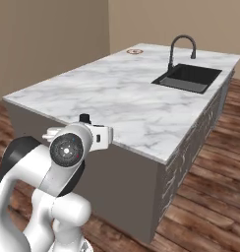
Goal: Retrieve the shaker from the cabinet and place it next the steak on a plate on the dining table.
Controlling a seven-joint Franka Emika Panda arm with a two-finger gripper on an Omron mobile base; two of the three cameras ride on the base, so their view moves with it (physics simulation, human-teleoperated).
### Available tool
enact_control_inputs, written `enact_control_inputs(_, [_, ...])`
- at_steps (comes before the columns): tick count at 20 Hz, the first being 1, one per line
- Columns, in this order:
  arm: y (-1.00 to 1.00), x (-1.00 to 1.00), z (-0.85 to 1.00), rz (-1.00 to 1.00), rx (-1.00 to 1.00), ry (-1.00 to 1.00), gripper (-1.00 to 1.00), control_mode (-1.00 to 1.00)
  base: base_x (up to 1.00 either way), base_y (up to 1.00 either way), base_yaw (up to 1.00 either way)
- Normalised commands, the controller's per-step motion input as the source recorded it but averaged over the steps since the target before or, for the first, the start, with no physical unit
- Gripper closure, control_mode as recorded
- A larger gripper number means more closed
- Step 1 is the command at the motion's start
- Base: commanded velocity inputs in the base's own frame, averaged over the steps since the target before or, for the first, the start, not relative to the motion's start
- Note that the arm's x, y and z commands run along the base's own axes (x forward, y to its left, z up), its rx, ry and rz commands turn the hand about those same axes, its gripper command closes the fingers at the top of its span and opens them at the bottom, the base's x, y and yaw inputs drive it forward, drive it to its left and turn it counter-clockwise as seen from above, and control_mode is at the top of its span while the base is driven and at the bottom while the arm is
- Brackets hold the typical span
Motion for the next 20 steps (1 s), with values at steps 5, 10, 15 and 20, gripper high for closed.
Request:
enact_control_inputs(5, [0.00, 0.00, 0.00, 0.00, 0.00, 0.00, 1.00, 1.00, 0.98, 1.00, -0.19])
enact_control_inputs(10, [0.00, 0.00, 0.00, 0.00, 0.00, 0.00, 1.00, 1.00, 0.91, 1.00, -0.26])
enact_control_inputs(15, [0.00, 0.00, 0.00, 0.00, 0.00, 0.00, 1.00, 1.00, 0.57, 1.00, -0.28])
enact_control_inputs(20, [0.00, 0.00, 0.00, 0.00, 0.00, 0.00, 1.00, 1.00, 0.15, 1.00, -0.41])
